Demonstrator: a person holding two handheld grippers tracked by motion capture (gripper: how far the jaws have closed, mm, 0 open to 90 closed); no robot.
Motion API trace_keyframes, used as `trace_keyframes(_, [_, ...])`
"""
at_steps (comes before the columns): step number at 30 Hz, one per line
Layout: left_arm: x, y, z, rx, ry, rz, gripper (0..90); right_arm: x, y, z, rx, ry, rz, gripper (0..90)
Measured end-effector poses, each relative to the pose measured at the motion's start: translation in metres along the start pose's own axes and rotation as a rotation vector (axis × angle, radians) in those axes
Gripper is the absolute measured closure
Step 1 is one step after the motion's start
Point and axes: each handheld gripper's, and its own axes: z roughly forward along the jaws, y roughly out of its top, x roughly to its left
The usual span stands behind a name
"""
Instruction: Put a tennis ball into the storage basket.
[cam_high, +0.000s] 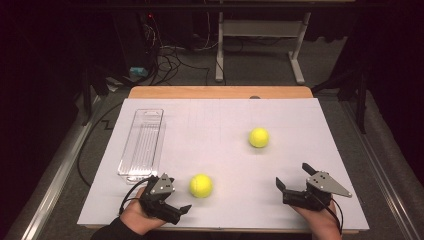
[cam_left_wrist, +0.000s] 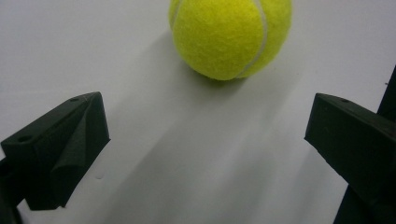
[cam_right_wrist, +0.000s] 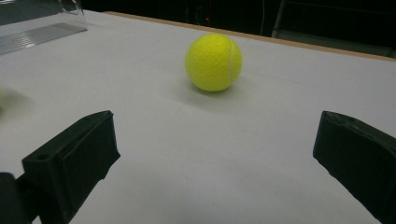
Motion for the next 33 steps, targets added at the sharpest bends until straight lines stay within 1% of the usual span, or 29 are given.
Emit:
trace_keyframes(1, [0.001,0.002,0.000,0.017,-0.001,-0.001,0.5,0.000,0.001,0.000,0.000,0.006,0.000,0.0])
trace_keyframes(2, [0.001,0.002,0.000,0.017,-0.001,-0.001,0.5,0.000,0.001,0.000,-0.001,0.016,0.003,0.0])
trace_keyframes(3, [0.001,0.006,0.000,0.034,0.004,-0.008,0.5,-0.001,0.002,-0.001,-0.007,0.023,0.004,0.0])
trace_keyframes(4, [0.002,0.008,0.000,0.048,0.003,-0.010,0.5,0.000,0.002,-0.002,-0.009,0.027,0.003,0.0])
trace_keyframes(5, [0.002,0.008,0.000,0.048,0.003,-0.010,0.5,0.000,0.002,-0.002,-0.009,0.027,0.003,0.0])
trace_keyframes(6, [0.002,0.010,-0.001,0.058,0.002,-0.017,0.5,0.000,0.002,-0.003,-0.010,0.025,-0.002,0.0])
trace_keyframes(7, [0.002,0.012,-0.001,0.074,-0.001,-0.018,0.5,0.000,0.002,-0.004,-0.014,0.029,0.001,0.0])
trace_keyframes(8, [0.002,0.014,0.000,0.104,0.004,-0.013,0.5,-0.001,0.002,-0.006,-0.023,0.031,0.002,0.0])
trace_keyframes(9, [0.002,0.016,0.001,0.121,0.001,-0.014,0.5,-0.001,0.002,-0.007,-0.024,0.030,0.005,0.0])
trace_keyframes(10, [0.002,0.017,0.002,0.137,-0.001,-0.014,0.5,-0.001,0.002,-0.008,-0.027,0.030,0.007,0.0])
trace_keyframes(11, [0.002,0.017,0.002,0.137,-0.001,-0.014,0.5,-0.001,0.002,-0.008,-0.027,0.030,0.007,0.0])
trace_keyframes(12, [0.002,0.018,0.003,0.152,0.005,-0.014,0.5,-0.002,0.002,-0.009,-0.028,0.031,0.008,0.0])
trace_keyframes(13, [0.003,0.019,0.006,0.179,-0.003,-0.015,0.6,-0.001,0.001,-0.010,-0.027,0.034,0.008,0.0])
trace_keyframes(14, [0.003,0.019,0.006,0.179,-0.003,-0.015,0.5,0.000,0.001,-0.010,-0.026,0.036,0.007,0.0])
trace_keyframes(16, [0.002,0.021,0.011,0.233,-0.018,-0.010,0.5,0.001,0.001,-0.010,-0.027,0.039,0.005,0.0])
trace_keyframes(17, [0.002,0.021,0.011,0.233,-0.018,-0.010,0.5,0.001,0.001,-0.010,-0.028,0.041,0.005,0.0])
trace_keyframes(18, [0.001,0.024,0.013,0.254,-0.021,0.001,0.5,0.001,0.002,-0.010,-0.028,0.040,0.002,0.0])
trace_keyframes(21, [0.000,0.029,0.013,0.276,-0.029,0.010,0.5,0.002,0.001,-0.011,-0.025,0.041,0.005,0.0])
trace_keyframes(23, [-0.001,0.032,0.014,0.301,-0.029,0.021,0.5,0.002,0.001,-0.011,-0.024,0.041,0.006,0.0])
trace_keyframes(24, [-0.001,0.032,0.014,0.301,-0.029,0.021,0.5,0.002,0.001,-0.011,-0.024,0.040,0.004,0.0])
trace_keyframes(25, [-0.001,0.035,0.014,0.326,-0.029,0.032,0.5,0.002,0.001,-0.011,-0.024,0.041,0.004,0.0])
trace_keyframes(27, [-0.002,0.039,0.015,0.359,-0.028,0.040,0.5,0.002,0.001,-0.012,-0.023,0.041,0.006,0.0])
trace_keyframes(28, [-0.002,0.039,0.015,0.359,-0.028,0.040,0.5,0.002,0.001,-0.012,-0.023,0.041,0.006,0.0])
trace_keyframes(29, [-0.003,0.043,0.016,0.382,-0.024,0.054,0.5,0.002,0.001,-0.012,-0.023,0.043,0.008,0.0])
trace_keyframes(30, [-0.003,0.045,0.016,0.394,-0.025,0.060,0.5,0.002,0.001,-0.012,-0.023,0.044,0.007,0.0])
trace_keyframes(32, [-0.004,0.046,0.017,0.403,-0.027,0.057,0.5,0.002,0.001,-0.012,-0.023,0.044,0.008,0.0])
trace_keyframes(33, [-0.003,0.048,0.017,0.420,-0.035,0.069,0.5,0.002,0.001,-0.012,-0.023,0.045,0.008,0.0])
